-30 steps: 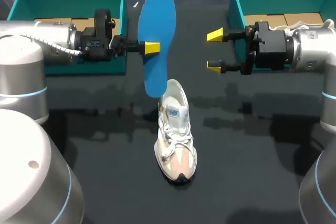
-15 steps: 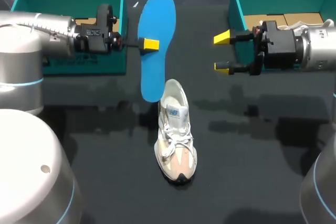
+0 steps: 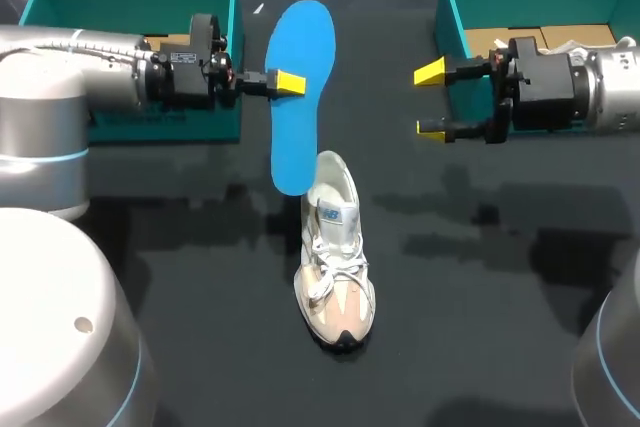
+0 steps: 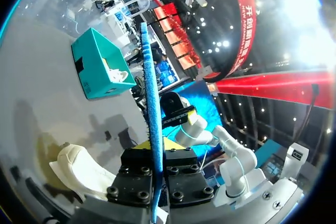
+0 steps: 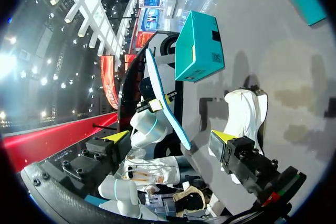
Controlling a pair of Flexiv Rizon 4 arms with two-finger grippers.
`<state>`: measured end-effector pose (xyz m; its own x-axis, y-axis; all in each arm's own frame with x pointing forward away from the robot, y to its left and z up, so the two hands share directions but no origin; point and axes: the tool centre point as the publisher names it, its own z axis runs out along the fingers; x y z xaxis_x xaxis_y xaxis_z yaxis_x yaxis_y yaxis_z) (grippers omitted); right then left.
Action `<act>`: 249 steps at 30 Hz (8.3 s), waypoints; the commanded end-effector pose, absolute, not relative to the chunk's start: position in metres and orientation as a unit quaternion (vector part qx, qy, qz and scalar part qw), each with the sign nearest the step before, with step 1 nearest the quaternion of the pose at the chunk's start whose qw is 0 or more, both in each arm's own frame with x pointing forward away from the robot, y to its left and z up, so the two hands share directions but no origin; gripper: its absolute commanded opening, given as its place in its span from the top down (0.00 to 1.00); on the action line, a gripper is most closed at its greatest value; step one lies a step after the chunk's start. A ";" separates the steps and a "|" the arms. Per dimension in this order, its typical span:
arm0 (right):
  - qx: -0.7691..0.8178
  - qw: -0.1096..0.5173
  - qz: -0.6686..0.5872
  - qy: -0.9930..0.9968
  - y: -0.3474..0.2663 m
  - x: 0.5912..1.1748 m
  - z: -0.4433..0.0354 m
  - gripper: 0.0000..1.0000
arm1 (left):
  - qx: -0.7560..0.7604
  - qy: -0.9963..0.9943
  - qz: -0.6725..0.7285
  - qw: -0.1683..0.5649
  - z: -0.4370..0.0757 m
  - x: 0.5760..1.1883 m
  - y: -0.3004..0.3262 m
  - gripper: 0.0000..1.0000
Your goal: Take the shoe out of the shoebox, open the shoe tongue, remove and reinsert the insole, then place the shoe into the shoebox
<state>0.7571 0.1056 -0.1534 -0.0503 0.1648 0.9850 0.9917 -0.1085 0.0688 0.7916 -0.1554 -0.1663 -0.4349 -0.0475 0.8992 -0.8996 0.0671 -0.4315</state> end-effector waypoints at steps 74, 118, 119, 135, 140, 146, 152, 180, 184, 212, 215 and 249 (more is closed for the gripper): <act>-0.723 0.086 -0.107 -0.677 0.142 0.756 -0.049 0.00 | 0.494 -0.513 0.530 0.460 -0.185 0.799 -0.183 1.00; -0.714 -0.065 0.024 -0.696 0.243 0.734 -0.057 0.00 | 0.494 -0.513 0.530 0.460 -0.185 0.799 -0.183 1.00; -0.715 -0.064 0.023 -0.696 0.242 0.735 -0.058 0.00 | 0.494 -0.513 0.530 0.460 -0.185 0.799 -0.183 1.00; -0.726 0.029 -0.036 -0.686 0.216 0.733 -0.063 0.00 | 0.494 -0.513 0.530 0.460 -0.185 0.799 -0.183 1.00; -0.731 0.041 -0.059 -0.678 0.208 0.732 -0.061 0.00 | 0.494 -0.513 0.530 0.460 -0.185 0.799 -0.183 1.00; -0.735 0.091 -0.089 -0.666 0.196 0.733 -0.066 0.00 | 0.494 -0.513 0.530 0.460 -0.185 0.799 -0.183 1.00; -0.730 0.144 -0.126 -0.656 0.183 0.733 -0.071 0.00 | 0.494 -0.513 0.530 0.460 -0.185 0.799 -0.183 1.00; -0.707 0.279 -0.281 -0.587 0.139 0.736 -0.103 0.00 | 0.494 -0.513 0.530 0.460 -0.185 0.799 -0.183 1.00; -0.698 0.293 -0.308 -0.577 0.135 0.735 -0.106 0.00 | 0.494 -0.513 0.530 0.460 -0.185 0.799 -0.183 1.00; -0.646 0.378 -0.413 -0.519 0.126 0.732 -0.144 0.00 | 0.494 -0.513 0.530 0.460 -0.185 0.799 -0.183 1.00; -0.640 0.384 -0.423 -0.514 0.125 0.731 -0.148 0.00 | 0.494 -0.513 0.530 0.460 -0.185 0.799 -0.183 1.00; -0.621 0.404 -0.447 -0.501 0.129 0.731 -0.162 0.00 | 0.467 -0.520 0.561 0.444 -0.174 0.796 -0.178 1.00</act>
<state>0.7306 0.1270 -0.1614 0.0978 0.2605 0.9605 0.9839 -0.1702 -0.0540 0.8022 -0.1832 -0.1764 -0.1558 0.0109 0.9877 -0.9866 -0.0501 -0.1551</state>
